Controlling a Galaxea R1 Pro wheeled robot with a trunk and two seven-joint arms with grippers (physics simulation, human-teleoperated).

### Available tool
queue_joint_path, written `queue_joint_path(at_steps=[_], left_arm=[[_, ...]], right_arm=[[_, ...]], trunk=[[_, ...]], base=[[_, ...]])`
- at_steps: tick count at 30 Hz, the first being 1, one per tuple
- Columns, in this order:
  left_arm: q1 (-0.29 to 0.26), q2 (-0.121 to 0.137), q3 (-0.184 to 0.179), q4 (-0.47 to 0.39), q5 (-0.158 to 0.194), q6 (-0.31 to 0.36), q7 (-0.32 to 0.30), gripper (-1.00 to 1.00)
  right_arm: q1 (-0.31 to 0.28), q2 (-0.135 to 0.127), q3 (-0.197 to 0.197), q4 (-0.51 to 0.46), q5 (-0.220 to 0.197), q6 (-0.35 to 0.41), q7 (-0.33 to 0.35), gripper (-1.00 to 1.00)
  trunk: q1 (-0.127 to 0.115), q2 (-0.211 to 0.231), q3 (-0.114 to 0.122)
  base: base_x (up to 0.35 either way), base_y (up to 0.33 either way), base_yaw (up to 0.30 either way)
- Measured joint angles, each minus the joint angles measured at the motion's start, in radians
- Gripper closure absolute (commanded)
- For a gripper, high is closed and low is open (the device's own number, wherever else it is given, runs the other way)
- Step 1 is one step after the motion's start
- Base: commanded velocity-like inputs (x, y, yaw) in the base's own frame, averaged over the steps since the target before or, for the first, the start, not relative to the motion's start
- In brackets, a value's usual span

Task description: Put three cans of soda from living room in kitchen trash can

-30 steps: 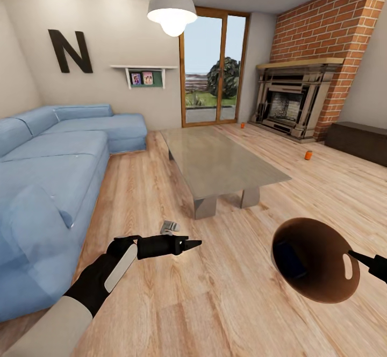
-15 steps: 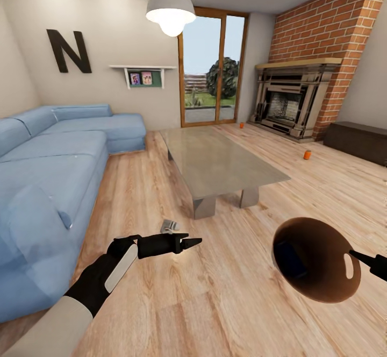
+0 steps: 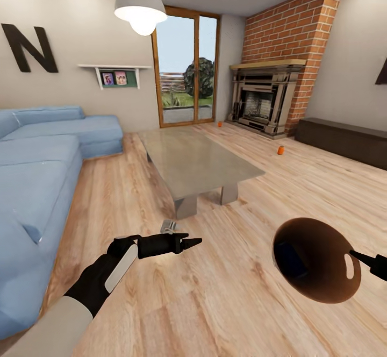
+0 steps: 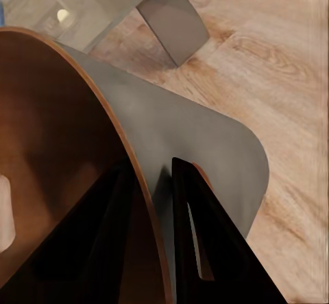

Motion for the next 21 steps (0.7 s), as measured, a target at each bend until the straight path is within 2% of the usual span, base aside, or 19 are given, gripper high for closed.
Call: queue_joint_path(at_steps=[6, 21], left_arm=[[-0.001, 0.0, -0.001, 0.0, -0.001, 0.0, 0.0, -1.0], [0.0, 0.0, -0.001, 0.0, -0.003, -0.002, 0.0, -1.0]], right_arm=[[0.0, 0.001, 0.0, 0.0, 0.002, -0.002, 0.001, 1.0], [0.0, 0.001, 0.001, 0.0, 0.0, 0.0, 0.0, 1.0]], trunk=[[0.0, 0.0, 0.0], [0.0, 0.0, 0.0]], base=[[0.086, 0.0, -0.245], [0.181, 0.0, -0.219]])
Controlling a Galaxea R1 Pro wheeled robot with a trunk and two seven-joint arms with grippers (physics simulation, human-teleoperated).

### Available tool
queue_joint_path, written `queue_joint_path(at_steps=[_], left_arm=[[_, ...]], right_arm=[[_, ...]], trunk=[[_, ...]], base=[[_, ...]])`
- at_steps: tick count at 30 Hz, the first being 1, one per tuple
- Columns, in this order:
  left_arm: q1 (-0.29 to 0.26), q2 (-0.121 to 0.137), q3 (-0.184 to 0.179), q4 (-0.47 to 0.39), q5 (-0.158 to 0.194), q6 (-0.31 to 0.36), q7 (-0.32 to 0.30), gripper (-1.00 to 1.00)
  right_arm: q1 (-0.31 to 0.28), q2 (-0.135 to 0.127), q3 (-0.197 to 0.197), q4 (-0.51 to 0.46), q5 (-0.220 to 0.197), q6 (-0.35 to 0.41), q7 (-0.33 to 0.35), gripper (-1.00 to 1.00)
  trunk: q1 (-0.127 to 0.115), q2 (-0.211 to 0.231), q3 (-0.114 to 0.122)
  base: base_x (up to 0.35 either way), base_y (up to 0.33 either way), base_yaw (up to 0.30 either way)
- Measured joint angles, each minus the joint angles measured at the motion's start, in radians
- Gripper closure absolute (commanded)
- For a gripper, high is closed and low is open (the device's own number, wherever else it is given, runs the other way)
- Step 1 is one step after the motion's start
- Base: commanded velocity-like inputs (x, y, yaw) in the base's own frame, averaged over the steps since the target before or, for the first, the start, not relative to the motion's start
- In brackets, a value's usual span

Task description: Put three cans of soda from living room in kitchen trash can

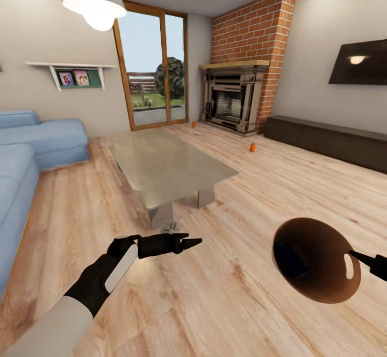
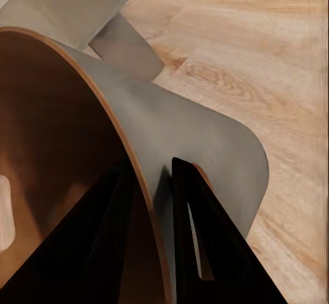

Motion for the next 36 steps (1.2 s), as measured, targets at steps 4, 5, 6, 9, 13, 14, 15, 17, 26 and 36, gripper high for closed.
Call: queue_joint_path(at_steps=[4, 5, 6, 9, 13, 14, 15, 17, 26, 36], left_arm=[[-0.001, 0.0, 0.0, 0.0, 0.0, 0.0, 0.0, -1.0], [-0.001, -0.001, -0.001, 0.0, 0.0, 0.0, 0.0, -1.0], [-0.001, -0.001, -0.001, 0.0, 0.0, 0.0, 0.0, -1.0], [-0.001, -0.001, 0.0, 0.0, 0.0, 0.0, 0.0, -1.0], [-0.001, -0.002, 0.0, 0.0, 0.0, 0.0, 0.0, -1.0], [-0.001, -0.002, 0.0, 0.0, 0.0, 0.0, 0.0, -1.0], [-0.001, -0.002, 0.0, 0.0, 0.0, 0.0, 0.0, -1.0], [-0.001, -0.002, 0.0, 0.0, 0.0, 0.0, 0.0, -1.0], [-0.001, -0.012, 0.0, 0.008, 0.0, -0.001, 0.026, -1.0], [0.0, -0.067, -0.002, 0.072, -0.005, 0.0, 0.141, -1.0]], right_arm=[[0.0, 0.0, 0.0, 0.0, -0.001, 0.001, 0.0, 1.0], [0.0, 0.0, 0.0, 0.0, -0.001, 0.001, 0.001, 1.0], [0.0, 0.0, 0.0, 0.0, -0.001, 0.001, 0.001, 1.0], [0.0, 0.0, 0.0, 0.0, 0.0, 0.0, 0.001, 1.0], [0.0, -0.001, 0.0, 0.0, 0.0, 0.001, 0.001, 1.0], [0.0, -0.001, 0.0, 0.0, 0.0, 0.0, 0.001, 1.0], [0.0, -0.001, 0.0, 0.0, 0.0, 0.0, 0.001, 1.0], [0.0, -0.001, 0.0, 0.0, 0.0, 0.0, 0.001, 1.0], [0.0, -0.001, 0.0, 0.0, -0.004, 0.004, 0.002, 1.0], [0.0, 0.0, 0.0, 0.0, -0.001, 0.001, 0.001, 1.0]], trunk=[[0.0, 0.0, 0.0], [0.0, 0.0, 0.0], [0.0, 0.0, 0.0], [0.0, 0.0, 0.0], [0.0, 0.0, 0.0], [0.0, 0.0, 0.0], [0.0, 0.0, 0.0], [0.0, 0.0, 0.0], [0.0, 0.0, 0.0], [0.0, 0.0, 0.0]], base=[[0.184, 0.0, -0.219], [0.184, 0.0, -0.219], [0.184, 0.0, -0.219], [0.184, 0.0, -0.219], [0.184, 0.0, -0.219], [0.184, 0.0, -0.219], [0.183, 0.0, -0.219], [0.184, 0.0, -0.219], [0.173, -0.062, -0.219], [0.223, -0.259, -0.218]])
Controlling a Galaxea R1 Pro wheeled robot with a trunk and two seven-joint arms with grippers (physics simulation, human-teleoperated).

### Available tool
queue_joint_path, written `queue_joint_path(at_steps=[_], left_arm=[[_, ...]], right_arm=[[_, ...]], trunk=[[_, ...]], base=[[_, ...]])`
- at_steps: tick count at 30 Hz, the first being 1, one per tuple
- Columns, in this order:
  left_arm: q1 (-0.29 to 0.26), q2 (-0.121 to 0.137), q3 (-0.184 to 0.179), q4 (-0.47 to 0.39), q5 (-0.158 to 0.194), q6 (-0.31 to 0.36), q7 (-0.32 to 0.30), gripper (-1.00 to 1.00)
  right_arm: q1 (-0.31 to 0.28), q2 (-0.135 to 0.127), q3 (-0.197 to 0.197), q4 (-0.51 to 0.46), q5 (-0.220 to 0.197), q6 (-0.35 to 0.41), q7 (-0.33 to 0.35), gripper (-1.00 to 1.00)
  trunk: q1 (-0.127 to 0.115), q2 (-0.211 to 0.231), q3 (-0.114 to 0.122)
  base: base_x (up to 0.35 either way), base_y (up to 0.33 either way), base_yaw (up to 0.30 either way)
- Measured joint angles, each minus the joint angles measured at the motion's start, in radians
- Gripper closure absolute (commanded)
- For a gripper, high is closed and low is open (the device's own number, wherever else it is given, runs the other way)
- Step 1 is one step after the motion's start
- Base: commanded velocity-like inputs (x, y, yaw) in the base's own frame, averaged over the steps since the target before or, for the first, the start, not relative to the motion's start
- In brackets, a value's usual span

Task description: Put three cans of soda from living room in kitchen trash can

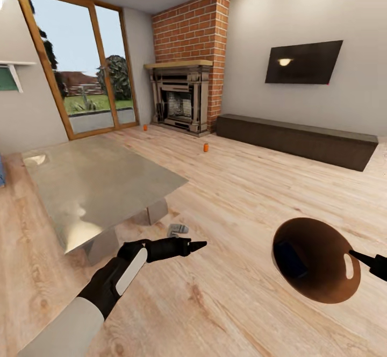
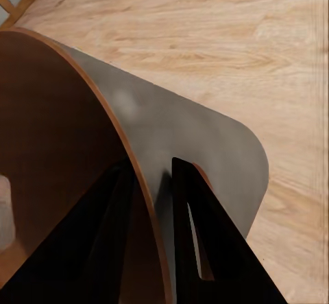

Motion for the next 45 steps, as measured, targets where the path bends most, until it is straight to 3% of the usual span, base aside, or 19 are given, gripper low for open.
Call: queue_joint_path(at_steps=[45], left_arm=[[0.0, -0.008, 0.004, 0.042, 0.008, 0.003, 0.02, -1.0]], right_arm=[[0.0, 0.001, 0.004, 0.0, 0.002, -0.002, 0.003, 1.0]], trunk=[[0.0, 0.0, 0.0]], base=[[0.312, -0.158, -0.201]])
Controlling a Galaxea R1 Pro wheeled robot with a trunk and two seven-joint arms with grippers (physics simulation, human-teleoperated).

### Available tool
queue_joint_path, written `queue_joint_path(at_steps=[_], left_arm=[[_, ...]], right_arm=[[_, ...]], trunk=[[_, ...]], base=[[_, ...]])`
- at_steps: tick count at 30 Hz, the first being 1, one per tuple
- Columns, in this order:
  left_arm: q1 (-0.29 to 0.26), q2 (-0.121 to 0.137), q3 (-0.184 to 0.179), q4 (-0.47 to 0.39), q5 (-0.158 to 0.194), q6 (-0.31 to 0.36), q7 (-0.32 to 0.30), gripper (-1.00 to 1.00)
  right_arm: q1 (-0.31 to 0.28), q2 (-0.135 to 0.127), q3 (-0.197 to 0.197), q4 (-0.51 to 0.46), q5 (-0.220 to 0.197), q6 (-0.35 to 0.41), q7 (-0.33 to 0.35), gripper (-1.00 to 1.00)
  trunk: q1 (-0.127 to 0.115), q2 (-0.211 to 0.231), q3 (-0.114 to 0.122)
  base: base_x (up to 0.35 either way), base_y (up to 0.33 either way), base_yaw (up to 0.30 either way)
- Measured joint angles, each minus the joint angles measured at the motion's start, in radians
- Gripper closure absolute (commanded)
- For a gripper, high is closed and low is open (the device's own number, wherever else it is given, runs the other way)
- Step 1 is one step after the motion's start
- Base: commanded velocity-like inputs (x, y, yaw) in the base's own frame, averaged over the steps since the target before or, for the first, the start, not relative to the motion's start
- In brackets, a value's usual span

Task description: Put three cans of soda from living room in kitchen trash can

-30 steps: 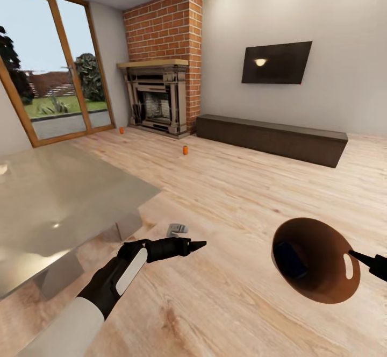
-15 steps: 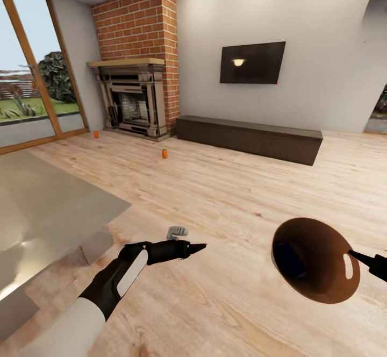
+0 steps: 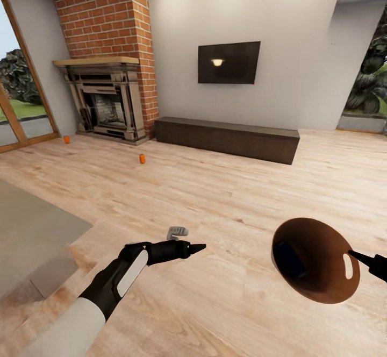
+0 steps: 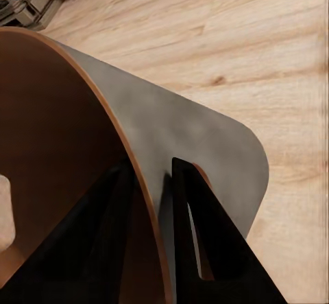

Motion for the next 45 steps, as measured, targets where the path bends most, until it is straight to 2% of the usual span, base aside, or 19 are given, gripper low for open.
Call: queue_joint_path(at_steps=[25, 34, 45], left_arm=[[0.001, 0.0, 0.003, 0.005, 0.006, -0.001, 0.0, -1.0], [0.0, 0.001, 0.003, 0.005, 0.008, 0.003, 0.0, -1.0], [0.0, 0.0, 0.024, 0.005, 0.008, 0.006, 0.0, -1.0]], right_arm=[[0.0, 0.002, 0.006, 0.0, 0.0, -0.001, 0.0, 1.0], [0.001, 0.002, 0.006, 0.0, 0.0, 0.0, 0.001, 1.0], [0.001, 0.004, 0.006, 0.0, 0.001, 0.0, 0.001, 1.0]], trunk=[[0.0, 0.0, -0.004], [0.0, 0.0, -0.004], [0.0, 0.0, -0.004]], base=[[0.315, -0.172, -0.015], [0.331, -0.027, 0.0], [0.336, 0.0, 0.0]])
